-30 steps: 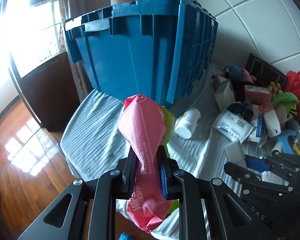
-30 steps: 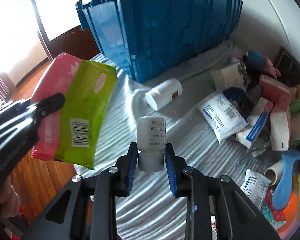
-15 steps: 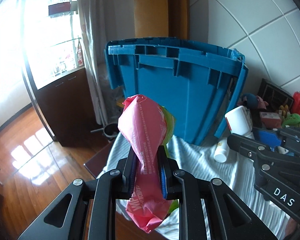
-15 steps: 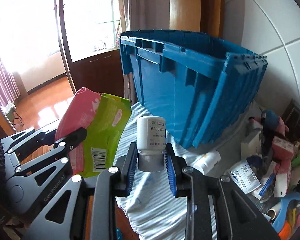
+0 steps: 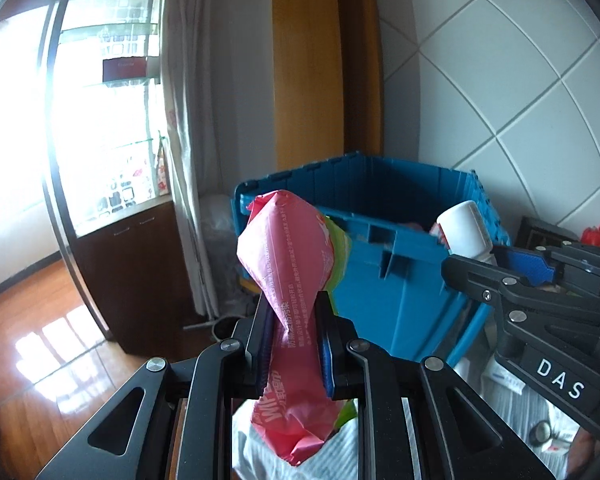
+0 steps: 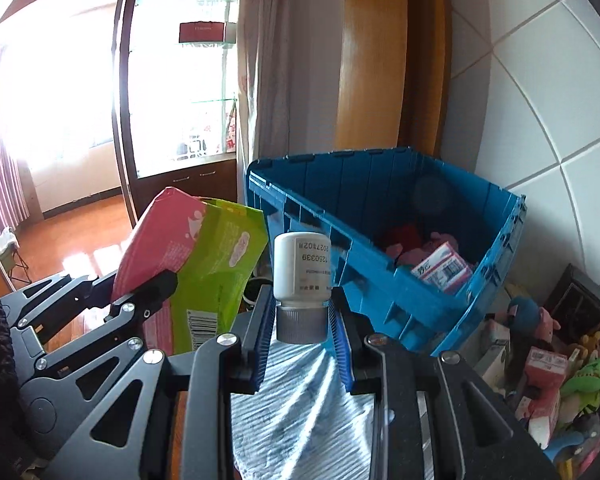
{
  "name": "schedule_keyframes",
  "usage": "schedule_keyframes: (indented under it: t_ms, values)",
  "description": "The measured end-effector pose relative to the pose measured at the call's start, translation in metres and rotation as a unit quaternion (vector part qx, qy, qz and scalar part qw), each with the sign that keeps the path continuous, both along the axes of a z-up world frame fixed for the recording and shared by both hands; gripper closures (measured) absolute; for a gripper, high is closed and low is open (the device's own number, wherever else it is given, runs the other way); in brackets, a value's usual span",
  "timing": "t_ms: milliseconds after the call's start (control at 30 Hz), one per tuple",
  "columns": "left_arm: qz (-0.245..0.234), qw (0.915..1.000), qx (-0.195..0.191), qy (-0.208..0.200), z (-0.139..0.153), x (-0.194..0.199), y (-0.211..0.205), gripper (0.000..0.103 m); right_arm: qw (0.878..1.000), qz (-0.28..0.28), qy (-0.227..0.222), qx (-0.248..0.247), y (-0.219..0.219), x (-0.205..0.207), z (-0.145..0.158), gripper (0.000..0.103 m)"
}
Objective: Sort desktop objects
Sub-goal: 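Carry the wipes pack in the left gripper while the right carries the white bottle to the crate, then open the left gripper over the crate while the right releases the white bottle inside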
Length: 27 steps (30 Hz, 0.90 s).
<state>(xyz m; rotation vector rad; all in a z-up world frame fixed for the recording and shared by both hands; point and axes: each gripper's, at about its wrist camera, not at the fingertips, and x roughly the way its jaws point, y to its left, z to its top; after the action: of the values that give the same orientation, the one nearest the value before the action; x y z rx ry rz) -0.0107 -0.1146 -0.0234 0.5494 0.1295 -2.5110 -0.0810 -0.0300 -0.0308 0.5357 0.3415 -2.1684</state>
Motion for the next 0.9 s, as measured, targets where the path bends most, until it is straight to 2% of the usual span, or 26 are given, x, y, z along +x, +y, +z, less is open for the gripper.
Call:
schedule_keyframes:
  t_ms: [233, 400, 667, 900]
  values:
    - [0.001, 0.9984, -0.034, 0.046, 0.052, -0.041, -0.010, 0.084, 0.999, -0.014, 0.021, -0.028, -0.001, -0.045, 0.052, 0.076]
    - [-0.015, 0.9973, -0.038, 0.061, 0.073, -0.081, -0.025, 0.084, 0.998, -0.052, 0.028, -0.038, 0.001, -0.080, 0.075, 0.076]
    - [-0.086, 0.9924, -0.045, 0.075, 0.089, -0.149, -0.057, 0.084, 0.990, -0.130, 0.023, -0.043, -0.014, -0.133, 0.079, 0.076]
    - [-0.156, 0.9859, -0.037, 0.047, 0.082, -0.215, -0.088, 0.084, 0.979, -0.203, -0.002, -0.027, -0.043, -0.171, 0.072, 0.076]
